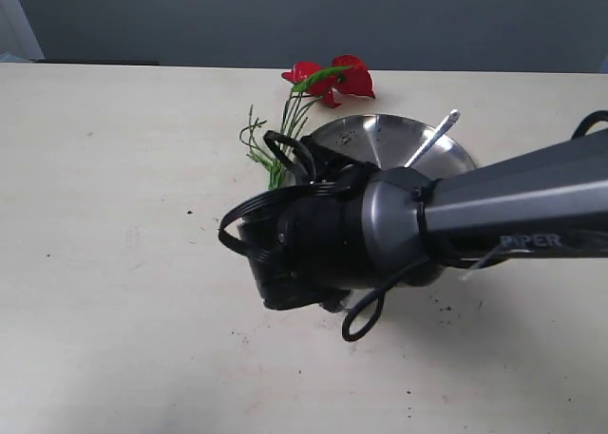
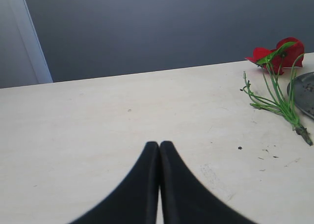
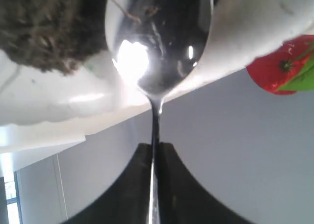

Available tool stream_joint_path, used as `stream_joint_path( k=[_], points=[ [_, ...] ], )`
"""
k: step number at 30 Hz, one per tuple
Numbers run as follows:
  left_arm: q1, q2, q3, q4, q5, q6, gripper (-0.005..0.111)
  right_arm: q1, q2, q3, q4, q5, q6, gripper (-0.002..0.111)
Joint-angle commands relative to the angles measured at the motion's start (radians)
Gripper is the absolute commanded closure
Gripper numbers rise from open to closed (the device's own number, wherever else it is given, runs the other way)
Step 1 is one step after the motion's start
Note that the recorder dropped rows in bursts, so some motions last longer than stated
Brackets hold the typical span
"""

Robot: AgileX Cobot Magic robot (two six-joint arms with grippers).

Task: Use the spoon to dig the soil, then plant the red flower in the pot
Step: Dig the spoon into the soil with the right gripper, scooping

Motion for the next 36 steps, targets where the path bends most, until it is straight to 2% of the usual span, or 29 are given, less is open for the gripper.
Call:
stream_joint_path(
  k=[1,7,19,27,32,36],
  points=[
    [-0.003,-0.005,0.0,0.003,0.001,-0.004,0.106,-0.036,-0.044,0.003,-0.065,0.022,0.02,0.108],
    [-0.003,-0.005,0.0,0.003,0.001,-0.004,0.106,-0.085,-0.108,0.003,-0.071,0.022,0.061,0.108],
    [-0.003,-0.005,0.0,0.003,0.001,-0.004,0.106,-0.083,-0.059,0.003,0.062,0.005,0.063,0.108],
    [-0.003,-0.005,0.0,0.003,0.001,-0.004,0.106,-0.006,0.025,0.003,0.058,-0.012,0.087,0.108],
    [-0.003,-0.005,0.0,0.003,0.001,-0.004,0.106,0.005,0.038,0.003,0.063,-0.019,0.09,0.108],
    [-0.003,-0.005,0.0,0.003,0.001,-0.004,0.106,-0.002,0.036,0.003,-0.038,0.022,0.103,0.108]
  ],
)
